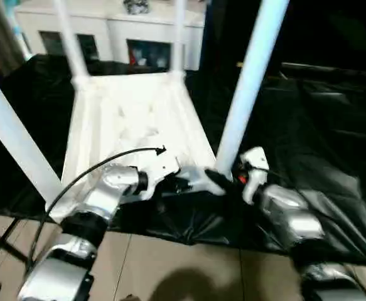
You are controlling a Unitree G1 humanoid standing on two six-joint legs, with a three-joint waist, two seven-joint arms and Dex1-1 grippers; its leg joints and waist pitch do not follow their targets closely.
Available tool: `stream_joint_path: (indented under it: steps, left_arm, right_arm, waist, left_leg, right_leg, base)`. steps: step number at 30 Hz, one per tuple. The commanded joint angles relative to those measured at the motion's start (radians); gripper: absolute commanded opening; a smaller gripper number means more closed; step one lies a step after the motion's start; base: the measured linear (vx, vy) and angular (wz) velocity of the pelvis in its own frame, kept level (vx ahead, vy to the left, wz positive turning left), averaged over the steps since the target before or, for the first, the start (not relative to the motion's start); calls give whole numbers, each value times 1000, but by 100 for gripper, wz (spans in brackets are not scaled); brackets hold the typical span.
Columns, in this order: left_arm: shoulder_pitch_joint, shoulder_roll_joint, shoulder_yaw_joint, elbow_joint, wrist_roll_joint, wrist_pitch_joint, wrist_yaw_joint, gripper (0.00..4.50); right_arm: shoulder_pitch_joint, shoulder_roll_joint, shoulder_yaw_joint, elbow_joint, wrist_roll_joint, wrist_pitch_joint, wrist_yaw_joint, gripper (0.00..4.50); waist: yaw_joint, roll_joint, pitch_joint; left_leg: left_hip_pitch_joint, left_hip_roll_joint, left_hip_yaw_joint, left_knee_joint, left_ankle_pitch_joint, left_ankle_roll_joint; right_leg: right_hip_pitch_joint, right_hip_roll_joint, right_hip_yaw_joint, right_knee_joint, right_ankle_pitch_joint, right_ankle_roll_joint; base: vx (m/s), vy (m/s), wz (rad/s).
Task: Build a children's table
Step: Rotate leg to tighten
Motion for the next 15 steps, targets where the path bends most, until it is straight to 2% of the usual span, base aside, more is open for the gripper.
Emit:
stream_joint_path:
  steps: [1, 3, 4, 6, 8, 11, 15]
  left_arm:
    - [-29, -123, -31, -15, -20, -10, 89, 0]
    - [-29, -131, -31, -15, -13, -10, 105, 0]
    - [-27, -133, -33, -17, -10, -10, 104, 0]
    - [-23, -129, -38, -23, -8, -12, 92, 0]
    - [-17, -118, -37, -29, -12, -14, 79, 0]
    - [1, -79, -32, -48, -30, -23, 17, 0]
    - [20, -29, -36, -69, -48, -31, -75, 0]
  right_arm:
    - [-20, 114, 96, 90, -53, 13, -47, 254]
    - [-34, 122, 97, 107, -64, 7, -71, 254]
    - [-40, 128, 93, 111, -58, 7, -66, 289]
    - [-43, 129, 87, 108, -45, 1, -42, 289]
    - [-42, 123, 79, 101, -28, -2, -7, 330]
    - [-47, 84, 95, 109, -44, -44, 64, 347]
    - [-42, 26, 127, 90, -40, -42, 178, 380]
  waist:
    - [-3, 0, -43]
    - [-2, -2, -43]
    - [-1, -2, -44]
    - [0, 0, -45]
    - [1, 1, -47]
    - [0, 2, -47]
    - [0, 2, -48]
  left_leg:
    - [13, 43, -40, -70, -353, -9]
    - [14, 40, -34, -68, -352, 13]
    - [14, 41, -34, -68, -347, 17]
    - [8, 43, -33, -71, -333, 24]
    - [5, 45, -32, -72, -322, 26]
    - [3, 45, -31, -72, -321, 29]
    - [1, 46, -29, -70, -303, 41]
  right_leg:
    - [28, -99, 41, -110, -594, -86]
    - [25, -95, 44, -116, -580, -79]
    - [25, -95, 46, -115, -569, -81]
    - [28, -93, 47, -110, -526, -91]
    - [31, -92, 49, -102, -473, -108]
    - [32, -94, 50, -100, -455, -120]
    - [36, -92, 51, -94, -419, -138]
  base:
    - [0, 0, 0]
    - [0, 0, 0]
    - [0, 0, 0]
    - [0, 0, 0]
    - [0, 0, 0]
    - [0, 0, 0]
    - [0, 0, 0]
